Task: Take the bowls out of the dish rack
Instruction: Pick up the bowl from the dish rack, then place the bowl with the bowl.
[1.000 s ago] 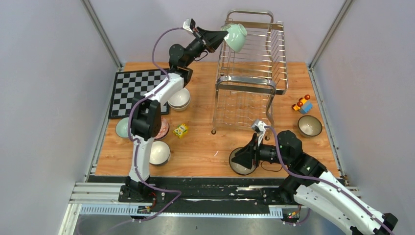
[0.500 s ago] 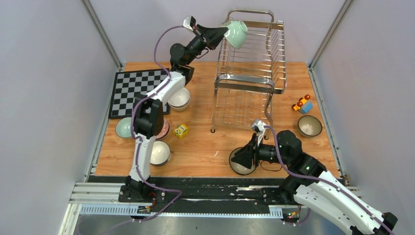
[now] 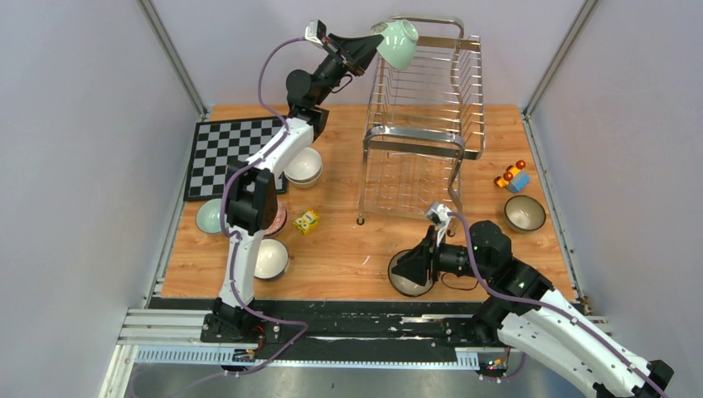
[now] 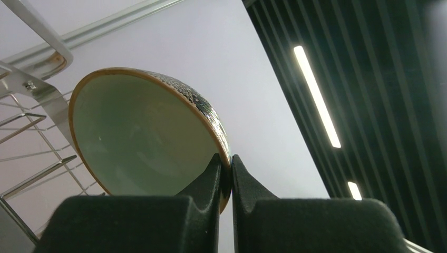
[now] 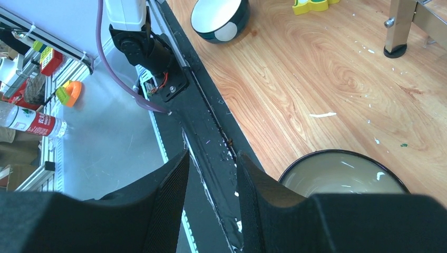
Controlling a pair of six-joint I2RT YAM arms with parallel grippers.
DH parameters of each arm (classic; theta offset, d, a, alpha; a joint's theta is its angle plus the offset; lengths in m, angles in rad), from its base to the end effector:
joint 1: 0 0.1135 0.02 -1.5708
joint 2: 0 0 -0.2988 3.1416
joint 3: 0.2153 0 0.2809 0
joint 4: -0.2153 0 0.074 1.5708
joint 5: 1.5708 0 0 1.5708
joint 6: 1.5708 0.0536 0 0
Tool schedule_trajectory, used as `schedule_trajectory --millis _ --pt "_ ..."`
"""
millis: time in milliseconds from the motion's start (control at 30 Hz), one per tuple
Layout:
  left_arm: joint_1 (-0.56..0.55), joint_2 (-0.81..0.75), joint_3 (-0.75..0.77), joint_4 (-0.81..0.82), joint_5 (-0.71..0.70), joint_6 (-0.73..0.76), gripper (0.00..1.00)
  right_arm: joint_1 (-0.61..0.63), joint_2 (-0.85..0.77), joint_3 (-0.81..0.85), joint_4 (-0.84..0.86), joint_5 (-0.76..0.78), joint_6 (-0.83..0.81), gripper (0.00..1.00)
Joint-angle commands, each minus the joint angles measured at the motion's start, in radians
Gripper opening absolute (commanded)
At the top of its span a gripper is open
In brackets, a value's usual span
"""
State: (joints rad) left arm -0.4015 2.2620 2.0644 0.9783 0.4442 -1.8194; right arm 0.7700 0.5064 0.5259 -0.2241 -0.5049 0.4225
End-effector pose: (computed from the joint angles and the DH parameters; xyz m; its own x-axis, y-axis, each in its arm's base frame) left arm 0.5233 -0.2472 0.4348 -0.7738 -0.6223 -0.1183 0.4719 -0.4417 -0.7630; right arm 0.0898 0.1232 0.2992 -0.5223 -0.0065 -0.8527 -0.8060 0.3304 0.4911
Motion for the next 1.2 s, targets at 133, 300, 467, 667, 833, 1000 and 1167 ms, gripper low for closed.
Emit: schedule_trajectory --millis 133,300,467,667,833,1000,1167 --pt "-0.008 -0.147 0.018 0.114 -0.004 0.023 0.00 -0.009 -0.024 -0.013 0.043 -0.004 0.026 0.42" --pt "-0.010 -0.237 0.000 0.070 0.021 0.085 0.00 -0.008 -0.020 -0.017 0.055 -0.018 0.034 0.42" --pt "-0.013 -0.278 -0.045 0.094 0.018 0.079 0.00 -0.009 -0.043 -0.024 0.055 -0.018 0.039 0.42" --pt "-0.016 -0.383 -0.120 0.058 0.077 0.132 0.00 -0.008 -0.034 -0.017 0.045 0.006 0.028 0.43" --pt "-0.020 -0.566 -0.259 -0.032 0.143 0.253 0.00 -0.008 -0.052 -0.008 0.046 0.138 0.108 0.59" --pt "-0.033 -0.841 -0.515 -0.277 0.149 0.526 0.00 -0.008 -0.070 0.005 0.053 0.178 0.061 0.75" --pt "-0.039 -1.076 -0.648 -0.608 0.129 0.798 0.00 -0.009 -0.053 0.024 0.050 0.139 0.016 0.76"
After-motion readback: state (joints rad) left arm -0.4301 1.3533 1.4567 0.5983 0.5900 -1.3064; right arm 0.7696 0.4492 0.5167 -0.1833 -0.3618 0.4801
